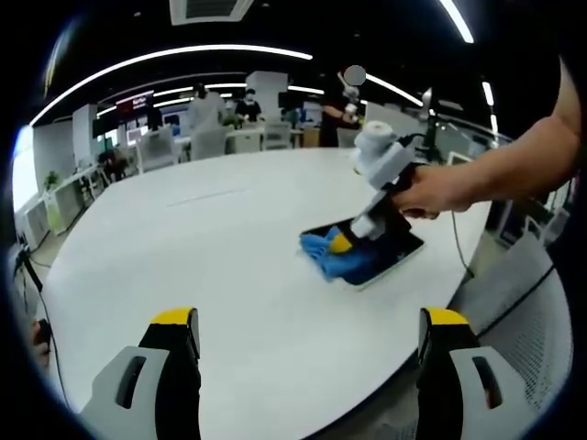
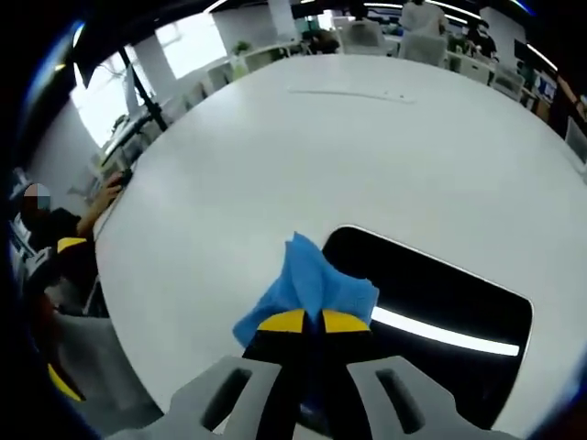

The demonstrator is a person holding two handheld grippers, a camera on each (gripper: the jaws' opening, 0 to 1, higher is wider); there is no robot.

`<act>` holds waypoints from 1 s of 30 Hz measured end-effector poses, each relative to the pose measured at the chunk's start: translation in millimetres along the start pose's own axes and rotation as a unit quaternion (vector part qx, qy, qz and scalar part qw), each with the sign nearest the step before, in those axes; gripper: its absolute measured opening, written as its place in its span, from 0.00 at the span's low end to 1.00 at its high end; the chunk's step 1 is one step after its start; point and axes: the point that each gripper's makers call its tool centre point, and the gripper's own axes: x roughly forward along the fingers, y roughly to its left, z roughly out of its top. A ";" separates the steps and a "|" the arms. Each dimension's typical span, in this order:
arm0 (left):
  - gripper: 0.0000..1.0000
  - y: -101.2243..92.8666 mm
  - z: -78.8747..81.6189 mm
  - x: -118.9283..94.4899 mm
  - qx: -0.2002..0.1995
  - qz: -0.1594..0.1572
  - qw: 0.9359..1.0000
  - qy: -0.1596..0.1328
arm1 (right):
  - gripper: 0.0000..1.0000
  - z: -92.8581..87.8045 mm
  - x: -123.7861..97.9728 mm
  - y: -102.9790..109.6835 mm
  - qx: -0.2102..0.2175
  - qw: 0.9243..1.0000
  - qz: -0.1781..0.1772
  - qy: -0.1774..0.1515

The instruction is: Wipe the mirror surface with the cleaning cloth until all visible marks leave the cleaned area.

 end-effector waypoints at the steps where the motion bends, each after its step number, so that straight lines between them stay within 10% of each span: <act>1: 1.00 -0.9 0.8 -0.3 0.000 0.000 1.000 0.000 | 0.00 1.7 0.9 -1.2 -0.002 1.000 -0.001 0.000; 30: 1.00 0.5 -0.2 0.8 -0.001 0.004 1.000 0.002 | 0.00 37.4 24.9 -28.3 -0.033 0.999 0.000 0.005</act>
